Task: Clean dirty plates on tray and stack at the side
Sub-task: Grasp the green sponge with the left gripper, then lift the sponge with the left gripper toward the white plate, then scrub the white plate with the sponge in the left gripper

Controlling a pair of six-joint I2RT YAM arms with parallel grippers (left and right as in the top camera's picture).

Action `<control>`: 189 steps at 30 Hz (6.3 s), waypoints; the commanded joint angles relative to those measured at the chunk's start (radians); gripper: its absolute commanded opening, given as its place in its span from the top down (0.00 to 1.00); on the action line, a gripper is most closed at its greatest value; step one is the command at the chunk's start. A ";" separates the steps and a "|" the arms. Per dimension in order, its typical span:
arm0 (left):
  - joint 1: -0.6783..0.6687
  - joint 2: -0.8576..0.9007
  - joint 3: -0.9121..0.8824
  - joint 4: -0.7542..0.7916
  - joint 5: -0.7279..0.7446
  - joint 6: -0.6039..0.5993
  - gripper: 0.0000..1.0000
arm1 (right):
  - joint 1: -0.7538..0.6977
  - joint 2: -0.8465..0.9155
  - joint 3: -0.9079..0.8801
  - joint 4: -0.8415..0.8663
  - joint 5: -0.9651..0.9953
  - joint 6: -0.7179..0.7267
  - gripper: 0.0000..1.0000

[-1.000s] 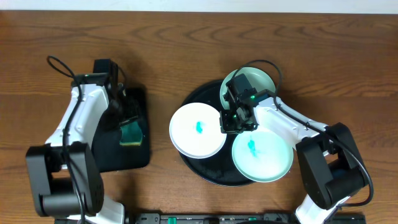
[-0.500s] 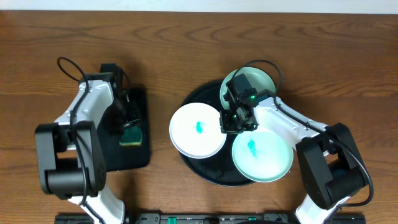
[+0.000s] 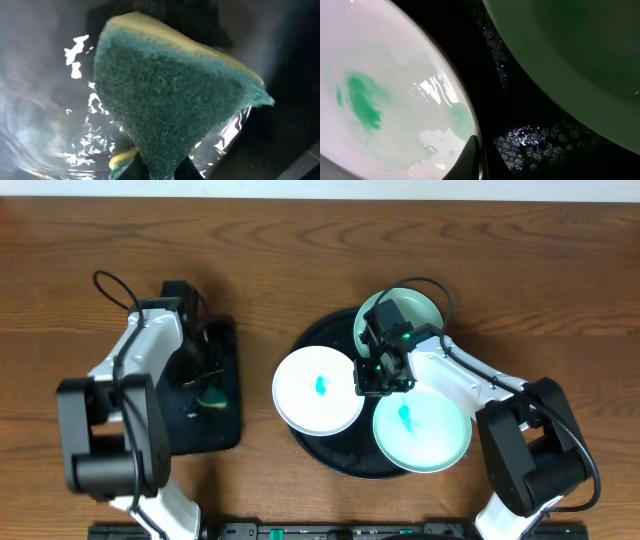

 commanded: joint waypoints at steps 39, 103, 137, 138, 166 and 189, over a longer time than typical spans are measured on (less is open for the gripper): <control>-0.153 -0.755 0.005 0.048 -0.309 0.051 0.93 | 0.010 -0.004 -0.012 0.008 0.005 -0.030 0.99; -0.591 0.137 0.021 0.285 0.568 -0.393 0.93 | 0.010 -0.004 -0.012 -0.011 0.011 -0.023 0.99; -0.511 0.137 0.021 -0.134 0.337 -0.111 0.93 | 0.010 -0.004 -0.012 -0.031 0.011 -0.023 0.99; -0.527 0.137 0.021 -0.127 0.357 -0.103 0.93 | 0.010 -0.004 -0.012 -0.031 0.011 -0.022 0.99; -0.605 0.296 0.022 0.295 0.646 -0.216 0.93 | 0.010 -0.004 -0.012 -0.052 0.011 -0.022 0.99; -0.513 0.201 0.023 0.427 0.176 -0.225 0.93 | 0.010 -0.004 -0.012 -0.063 0.011 -0.023 0.99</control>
